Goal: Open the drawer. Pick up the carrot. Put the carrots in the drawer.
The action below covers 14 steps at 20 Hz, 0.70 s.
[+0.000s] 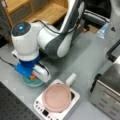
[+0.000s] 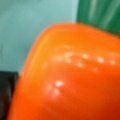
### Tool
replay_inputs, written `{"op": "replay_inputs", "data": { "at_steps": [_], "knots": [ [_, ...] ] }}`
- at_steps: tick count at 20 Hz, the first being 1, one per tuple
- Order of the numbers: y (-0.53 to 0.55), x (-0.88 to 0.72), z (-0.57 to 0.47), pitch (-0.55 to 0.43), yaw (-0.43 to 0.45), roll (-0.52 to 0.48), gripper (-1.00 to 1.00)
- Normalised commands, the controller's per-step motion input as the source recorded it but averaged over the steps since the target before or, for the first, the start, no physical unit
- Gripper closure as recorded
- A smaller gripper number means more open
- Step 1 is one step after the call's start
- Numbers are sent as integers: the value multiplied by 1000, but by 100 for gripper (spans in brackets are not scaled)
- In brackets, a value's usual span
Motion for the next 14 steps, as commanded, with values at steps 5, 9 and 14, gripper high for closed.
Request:
{"op": "replay_inputs", "data": {
  "at_steps": [5,9,14],
  "knots": [
    [83,-184,113,45,-81,35,100],
    [148,-259,158,44,-88,37,100],
    [157,-322,139,1,19,56,100]
  ]
}}
